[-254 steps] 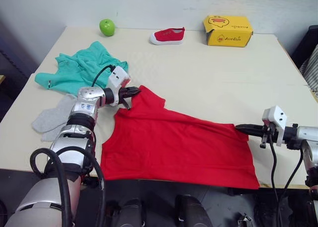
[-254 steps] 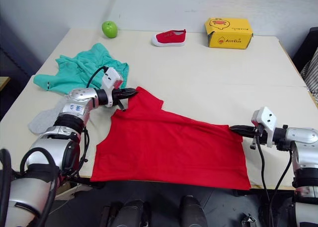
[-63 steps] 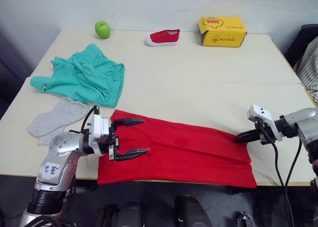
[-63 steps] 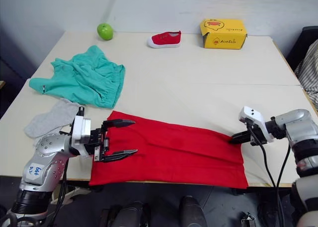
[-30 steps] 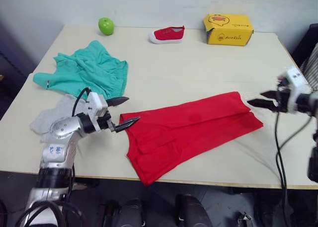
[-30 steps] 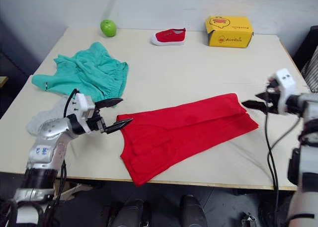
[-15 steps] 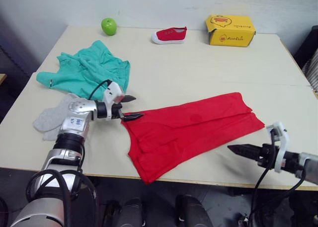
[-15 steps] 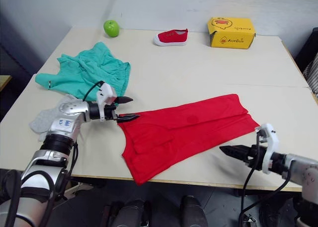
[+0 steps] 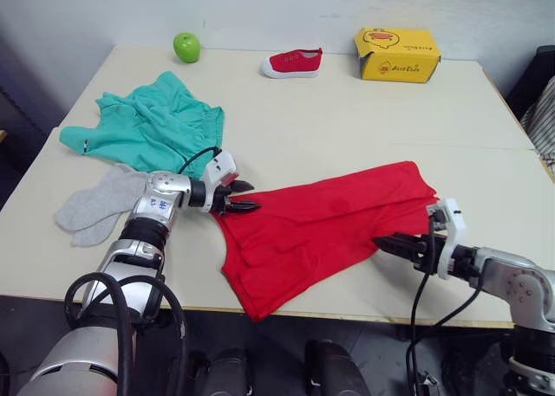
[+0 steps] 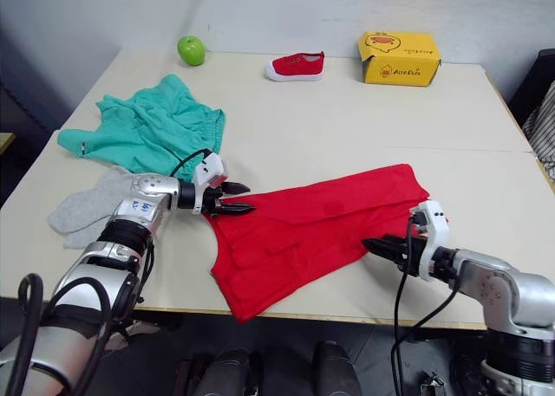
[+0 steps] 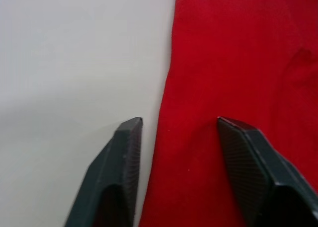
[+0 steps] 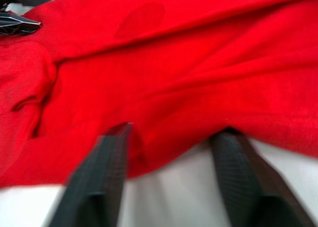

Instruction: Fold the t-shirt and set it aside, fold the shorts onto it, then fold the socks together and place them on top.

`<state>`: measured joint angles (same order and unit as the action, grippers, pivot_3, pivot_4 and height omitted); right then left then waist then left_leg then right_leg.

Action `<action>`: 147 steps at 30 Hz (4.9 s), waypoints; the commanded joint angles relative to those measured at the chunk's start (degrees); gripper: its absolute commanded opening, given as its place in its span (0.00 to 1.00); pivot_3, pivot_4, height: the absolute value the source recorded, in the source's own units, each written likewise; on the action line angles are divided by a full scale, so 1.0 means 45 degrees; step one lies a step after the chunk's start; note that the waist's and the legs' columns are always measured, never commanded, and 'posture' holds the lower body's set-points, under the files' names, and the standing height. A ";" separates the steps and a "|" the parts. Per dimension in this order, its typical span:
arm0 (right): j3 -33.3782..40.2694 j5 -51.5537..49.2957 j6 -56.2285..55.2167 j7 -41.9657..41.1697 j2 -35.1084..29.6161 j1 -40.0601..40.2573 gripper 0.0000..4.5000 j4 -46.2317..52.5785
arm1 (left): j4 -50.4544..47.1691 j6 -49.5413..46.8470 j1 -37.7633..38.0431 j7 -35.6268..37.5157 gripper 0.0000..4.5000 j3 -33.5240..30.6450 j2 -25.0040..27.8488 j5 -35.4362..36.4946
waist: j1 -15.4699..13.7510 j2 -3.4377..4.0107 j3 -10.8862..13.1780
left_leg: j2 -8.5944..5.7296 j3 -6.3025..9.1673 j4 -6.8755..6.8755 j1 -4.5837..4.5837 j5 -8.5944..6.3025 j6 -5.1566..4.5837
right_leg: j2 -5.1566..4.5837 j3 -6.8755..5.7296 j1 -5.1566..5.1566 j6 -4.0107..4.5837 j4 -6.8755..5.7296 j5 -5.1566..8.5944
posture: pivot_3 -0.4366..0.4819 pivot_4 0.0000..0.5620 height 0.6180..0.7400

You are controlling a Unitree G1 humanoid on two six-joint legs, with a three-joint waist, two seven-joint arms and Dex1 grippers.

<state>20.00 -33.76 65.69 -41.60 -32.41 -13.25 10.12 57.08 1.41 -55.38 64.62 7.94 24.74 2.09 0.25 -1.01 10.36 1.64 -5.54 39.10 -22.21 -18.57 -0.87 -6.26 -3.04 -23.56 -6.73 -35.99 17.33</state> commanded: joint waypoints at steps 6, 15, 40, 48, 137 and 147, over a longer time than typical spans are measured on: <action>-0.0563 0.0454 -0.1853 0.0195 -0.0380 -0.0563 0.00 -0.1439 | -0.1858 -0.0898 0.1541 0.0431 0.00 -0.0152 0.0126 0.0226 | 0.0038 0.0003 -0.0005 | 0.0000 -0.0006 0.0000 0.0006 -0.0002 -0.0003 | -0.0003 0.0007 0.0006 -0.0001 0.0000 -0.0001 | 0.48 0.27 1.00; -0.2779 0.2562 -0.5572 -0.1297 -0.1375 -0.4375 0.00 -0.6886 | -1.1809 -0.4639 0.7295 -0.1947 0.00 -0.1260 0.0185 0.1874 | 0.0315 0.0020 -0.0003 | -0.0008 -0.0008 -0.0004 0.0001 -0.0007 -0.0023 | -0.0060 0.0034 0.0001 -0.0008 -0.0002 -0.0006 | 0.48 0.27 1.00; -0.2578 0.0683 -0.2063 -0.4650 -0.3072 -0.0896 0.99 -0.1465 | -0.8420 -0.6121 0.2806 -0.2308 0.80 0.0106 -0.0246 0.2274 | -0.0258 0.0033 -0.0007 | -0.0027 0.0028 -0.0001 -0.0020 0.0001 -0.0012 | -0.0039 -0.0031 0.0015 0.0002 0.0023 -0.0019 | 0.48 0.27 1.00; -0.2239 -0.1103 0.0311 -0.2374 -0.1978 0.1978 0.99 0.2756 | 0.0814 -0.1406 -0.1872 -0.3611 0.80 0.0407 -0.3369 0.0424 | -0.0355 -0.0005 -0.0007 | -0.0040 0.0007 0.0009 -0.0024 -0.0011 -0.0030 | -0.0037 -0.0042 0.0014 -0.0013 0.0086 -0.0027 | 0.48 0.27 1.00; -0.6616 0.8152 -2.9620 -0.6164 -0.1761 -0.5785 1.00 -1.4597 | -0.3743 1.3491 0.5021 -0.3000 1.00 0.1134 0.3676 -0.2411 | 0.0330 0.0002 -0.0008 | 0.0013 -0.0145 -0.0001 0.0118 -0.0020 -0.0020 | -0.0085 -0.0111 0.0050 -0.0008 0.0013 -0.0055 | 0.48 0.27 1.00; -0.8048 1.1589 -3.0817 -0.2751 -0.1062 -0.7435 1.00 -1.6687 | -0.1930 1.4777 0.3477 -0.4723 1.00 0.1936 0.2475 -0.4318 | 0.0372 0.0016 -0.0072 | 0.0027 -0.0179 -0.0013 0.0313 -0.0050 -0.0049 | -0.0101 -0.0118 0.0233 -0.0007 0.0026 -0.0055 | 0.48 0.27 1.00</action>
<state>-13.75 13.78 -73.82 -56.19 -37.93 -46.99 -63.09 47.05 67.55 -39.82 44.71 14.66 36.52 -13.72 1.93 -0.94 10.03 1.76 -6.35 39.04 -20.68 -18.81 -1.09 -6.73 -3.56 -22.43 -6.76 -35.83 17.09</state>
